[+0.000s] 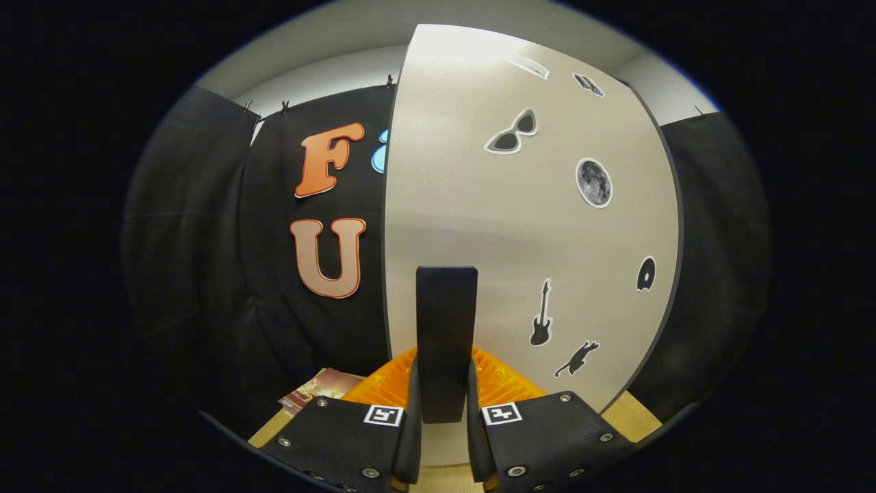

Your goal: Open the shoe cabinet door, grab the shoes and put them into the shoe cabinet, then close the shoe cabinet door.

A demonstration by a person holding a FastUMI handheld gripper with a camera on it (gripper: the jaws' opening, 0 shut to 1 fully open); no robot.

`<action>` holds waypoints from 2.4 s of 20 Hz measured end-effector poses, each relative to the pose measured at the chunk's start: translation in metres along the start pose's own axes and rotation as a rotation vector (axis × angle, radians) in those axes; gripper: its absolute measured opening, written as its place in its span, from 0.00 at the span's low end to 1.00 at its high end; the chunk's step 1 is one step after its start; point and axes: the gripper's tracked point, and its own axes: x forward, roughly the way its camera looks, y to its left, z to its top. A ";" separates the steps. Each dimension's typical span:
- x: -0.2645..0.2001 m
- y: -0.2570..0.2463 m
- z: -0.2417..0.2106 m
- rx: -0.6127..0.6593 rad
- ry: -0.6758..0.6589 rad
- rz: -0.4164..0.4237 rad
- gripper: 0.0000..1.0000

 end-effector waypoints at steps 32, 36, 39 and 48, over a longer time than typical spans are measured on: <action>-0.202 -0.204 -0.034 0.047 -0.021 -0.234 0.23; -0.216 -0.241 -0.038 0.027 -0.014 -0.334 0.23; -0.224 -0.276 -0.042 0.032 -0.021 -0.385 0.19; -0.264 -0.338 -0.054 0.150 -0.013 -0.524 0.22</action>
